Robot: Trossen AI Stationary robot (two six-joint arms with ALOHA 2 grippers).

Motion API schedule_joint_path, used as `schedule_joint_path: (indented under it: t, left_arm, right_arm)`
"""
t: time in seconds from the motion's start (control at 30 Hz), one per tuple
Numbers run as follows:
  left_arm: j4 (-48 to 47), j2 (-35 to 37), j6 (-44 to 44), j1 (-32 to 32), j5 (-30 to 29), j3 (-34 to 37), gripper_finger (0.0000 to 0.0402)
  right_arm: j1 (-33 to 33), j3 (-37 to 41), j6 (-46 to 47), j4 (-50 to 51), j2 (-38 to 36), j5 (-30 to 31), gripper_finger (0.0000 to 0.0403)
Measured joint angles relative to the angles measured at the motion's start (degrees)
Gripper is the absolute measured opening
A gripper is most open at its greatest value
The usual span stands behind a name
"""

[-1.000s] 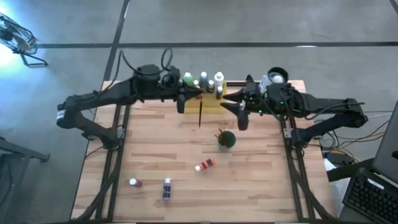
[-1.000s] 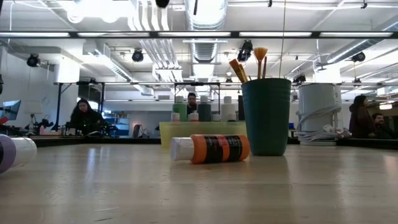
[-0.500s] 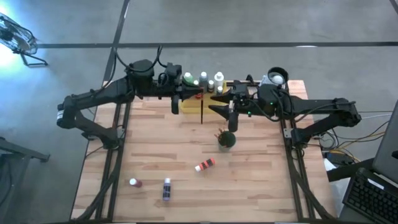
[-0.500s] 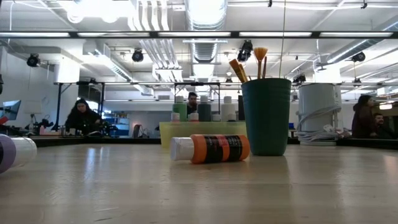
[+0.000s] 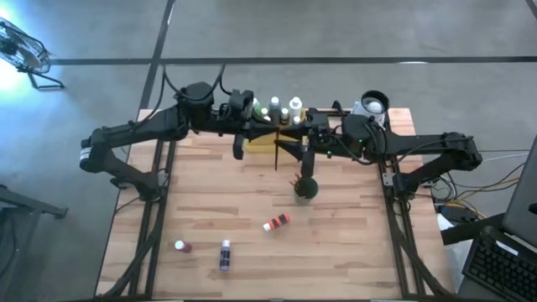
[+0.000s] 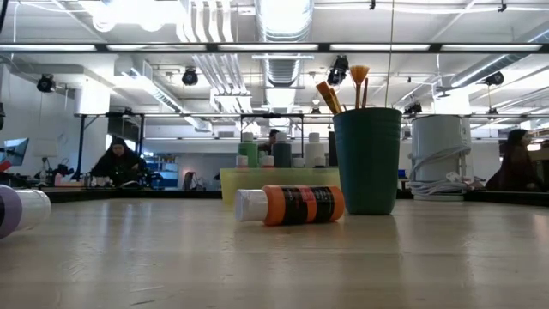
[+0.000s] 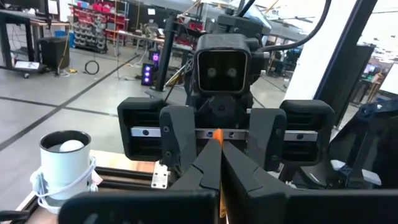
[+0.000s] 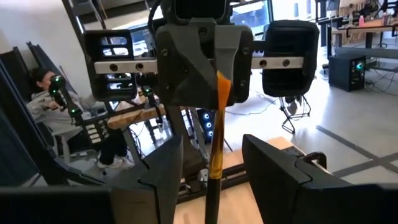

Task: Pick & Place Paint Supplies
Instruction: Put the gold paint brush into the green cup

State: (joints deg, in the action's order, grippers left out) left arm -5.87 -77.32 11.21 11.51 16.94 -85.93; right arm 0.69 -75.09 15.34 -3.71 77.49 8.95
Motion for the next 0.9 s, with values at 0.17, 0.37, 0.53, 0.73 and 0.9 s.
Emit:
schedule_joint_path:
  t: [0.17, 0.37, 0.53, 0.73, 0.9]
  left_arm:
    - [0.88, 0.00, -0.03, 0.00, 0.38, 0.02, 0.0000]
    - [1.40, 0.02, -0.05, 0.00, 1.04, 0.04, 0.0000]
    - [1.38, 0.02, 0.02, 0.00, 1.04, 0.04, 0.0000]
    - [1.36, 0.02, 0.88, 0.02, 1.02, 0.04, 0.0000]
    - [1.26, 0.02, 3.15, 0.02, 0.56, 0.07, 0.0023]
  right_arm:
    - [-0.33, -1.05, -0.55, 0.05, 0.35, 0.15, 0.0139]
    - [-1.14, -2.43, -0.10, 0.26, 1.84, -0.01, 0.0113]
    - [-1.22, -2.49, -0.44, 0.40, 2.10, -0.26, 0.0062]
    - [-1.18, -2.49, -1.84, 0.54, 1.74, -0.61, 0.0016]
    - [-1.20, -2.47, -2.26, 1.18, 1.17, -0.24, 0.0013]
